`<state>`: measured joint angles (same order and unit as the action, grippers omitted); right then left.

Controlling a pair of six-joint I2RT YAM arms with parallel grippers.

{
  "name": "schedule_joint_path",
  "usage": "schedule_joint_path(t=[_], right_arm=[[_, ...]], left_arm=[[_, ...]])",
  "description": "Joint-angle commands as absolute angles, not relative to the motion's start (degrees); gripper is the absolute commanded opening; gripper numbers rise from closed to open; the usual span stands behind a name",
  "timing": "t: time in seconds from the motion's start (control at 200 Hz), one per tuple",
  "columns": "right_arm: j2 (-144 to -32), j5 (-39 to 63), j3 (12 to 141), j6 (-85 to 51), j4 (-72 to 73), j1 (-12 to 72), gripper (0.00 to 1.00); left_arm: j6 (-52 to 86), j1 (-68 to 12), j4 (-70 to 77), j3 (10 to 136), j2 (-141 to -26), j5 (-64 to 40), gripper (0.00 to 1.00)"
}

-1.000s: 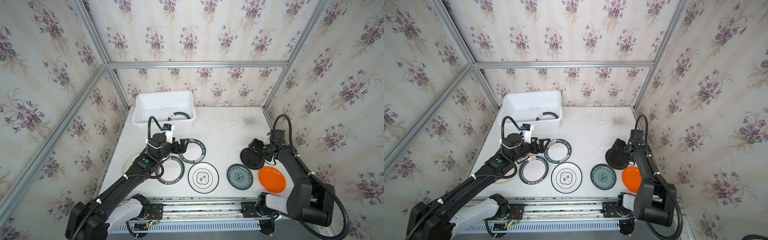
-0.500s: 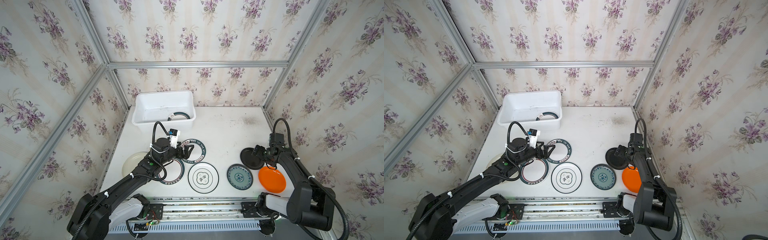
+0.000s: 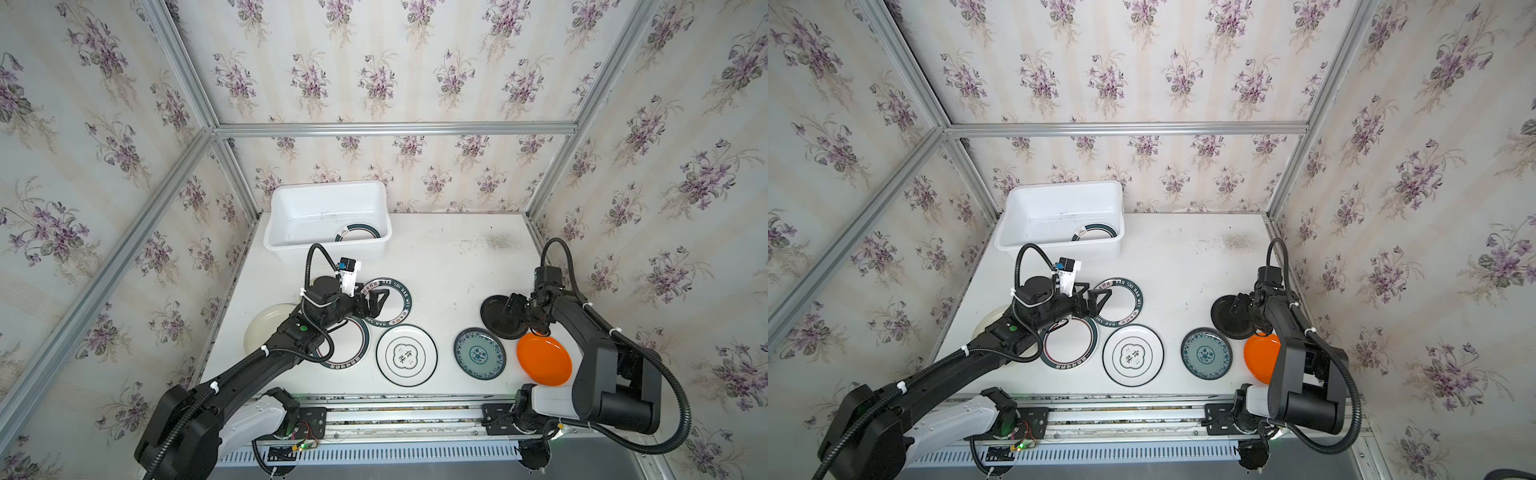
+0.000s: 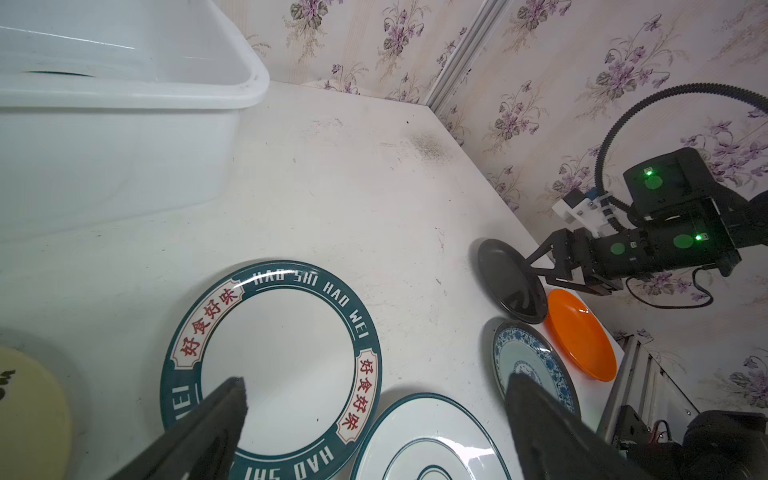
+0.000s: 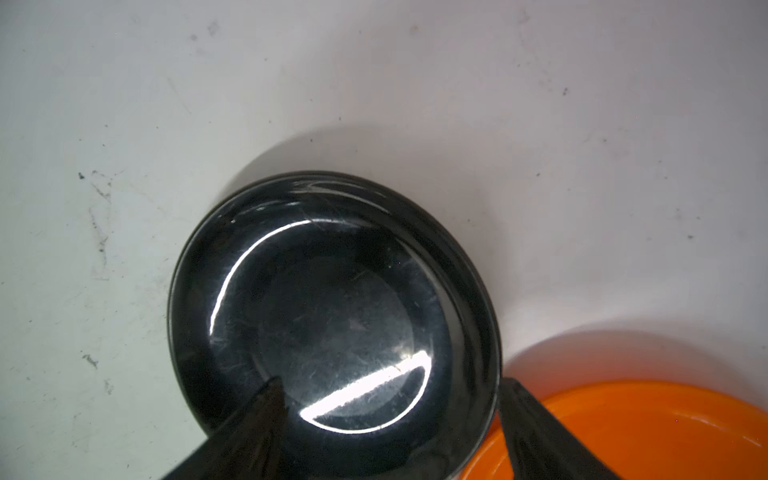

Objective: Place the plates into the plastic bin on the countertop
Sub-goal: Pick up the plate from the middle-right of the table.

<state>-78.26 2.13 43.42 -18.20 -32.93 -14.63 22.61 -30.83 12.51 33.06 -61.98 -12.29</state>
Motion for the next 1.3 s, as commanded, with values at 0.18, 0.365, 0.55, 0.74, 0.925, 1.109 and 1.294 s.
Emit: schedule_joint_path(t=[0.18,0.365,0.55,0.74,0.925,1.109,1.294], right_arm=[[-78.9,-2.42,42.55,-19.9,-28.88,-15.03,0.84],[-80.64,-2.28,41.67,-18.89,-27.08,-15.18,0.84],[-81.73,1.18,40.52,-18.28,-23.21,-15.21,0.84],[-82.61,4.8,40.71,-17.42,-21.8,-15.42,0.82],[-83.36,6.87,41.21,-17.23,-21.84,-15.56,0.79],[-84.23,9.43,41.74,-17.74,-22.12,-15.56,0.69],[-85.37,14.13,40.31,-20.09,-19.59,-15.56,0.64]], left_arm=[[23.11,-30.85,14.46,33.22,-61.89,-13.18,0.99],[23.11,-30.85,14.52,33.2,-62.05,-13.18,0.99],[23.32,-30.85,14.63,33.22,-62.31,-13.18,0.99],[23.32,-30.85,14.54,33.31,-62.58,-13.18,0.99],[23.65,-30.85,14.76,33.44,-63.16,-14.53,1.0],[23.79,-30.85,14.68,33.66,-63.81,-15.27,0.99],[23.15,-30.83,14.82,33.57,-64.32,-14.51,0.99]])
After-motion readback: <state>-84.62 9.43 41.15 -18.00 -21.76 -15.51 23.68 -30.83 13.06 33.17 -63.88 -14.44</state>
